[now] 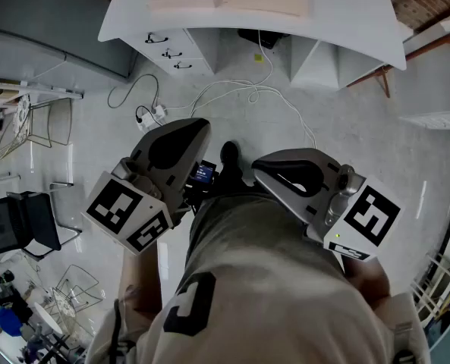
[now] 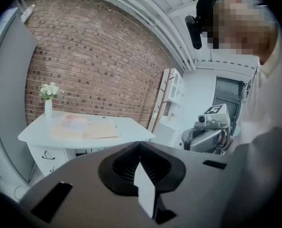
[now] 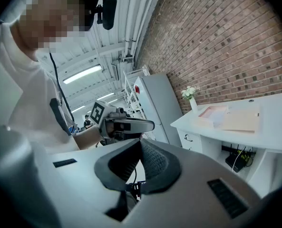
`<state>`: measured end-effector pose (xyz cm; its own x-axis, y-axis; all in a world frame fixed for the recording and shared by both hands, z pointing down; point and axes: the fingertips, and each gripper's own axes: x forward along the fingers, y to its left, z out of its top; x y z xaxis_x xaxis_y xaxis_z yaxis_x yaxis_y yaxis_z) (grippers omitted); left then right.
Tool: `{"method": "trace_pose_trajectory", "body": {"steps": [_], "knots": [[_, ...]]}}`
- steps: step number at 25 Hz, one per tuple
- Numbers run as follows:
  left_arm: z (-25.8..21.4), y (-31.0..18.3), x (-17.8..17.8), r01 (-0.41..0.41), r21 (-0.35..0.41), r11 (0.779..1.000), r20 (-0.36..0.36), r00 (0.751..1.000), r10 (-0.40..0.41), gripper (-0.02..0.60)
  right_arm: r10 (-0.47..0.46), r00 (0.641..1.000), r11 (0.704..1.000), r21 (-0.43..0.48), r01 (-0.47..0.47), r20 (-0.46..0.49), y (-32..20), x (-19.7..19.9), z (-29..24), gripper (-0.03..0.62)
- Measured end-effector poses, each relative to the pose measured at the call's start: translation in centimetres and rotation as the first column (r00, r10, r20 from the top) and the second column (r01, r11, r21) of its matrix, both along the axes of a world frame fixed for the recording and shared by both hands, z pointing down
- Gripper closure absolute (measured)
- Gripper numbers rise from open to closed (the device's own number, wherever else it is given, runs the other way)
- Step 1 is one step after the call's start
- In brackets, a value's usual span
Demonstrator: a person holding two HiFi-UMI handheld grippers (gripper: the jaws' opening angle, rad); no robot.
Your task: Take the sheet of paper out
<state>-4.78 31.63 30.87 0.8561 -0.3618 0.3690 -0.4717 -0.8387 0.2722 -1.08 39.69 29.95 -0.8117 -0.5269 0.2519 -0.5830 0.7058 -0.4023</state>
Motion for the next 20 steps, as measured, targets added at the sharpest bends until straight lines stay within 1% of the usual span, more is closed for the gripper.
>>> {"method": "trace_pose_trajectory", "body": {"steps": [8,14,20], "knots": [[1.2,-2.9,-3.1,0.012,-0.036,0.999,-0.004,1.000,-0.012,0.568,-0.001,0.999,0.999,-0.039,0.000,-0.034,-2.5,-2.3,1.2,0.571],[3.1,-3.1,-3.8,0.022,-0.062,0.998,0.001,1.000,-0.022,0.568,0.005,1.000,0.997,-0.075,-0.006,-0.013,-2.8,-2.8,2.9,0.571],[3.0,-6.9,-7.0,0.025,-0.095,0.995,-0.020,0.999,-0.027,0.568,-0.010,0.999,0.995,-0.104,0.005,-0.048,-6.7,-5.8,2.7,0.571]]}}
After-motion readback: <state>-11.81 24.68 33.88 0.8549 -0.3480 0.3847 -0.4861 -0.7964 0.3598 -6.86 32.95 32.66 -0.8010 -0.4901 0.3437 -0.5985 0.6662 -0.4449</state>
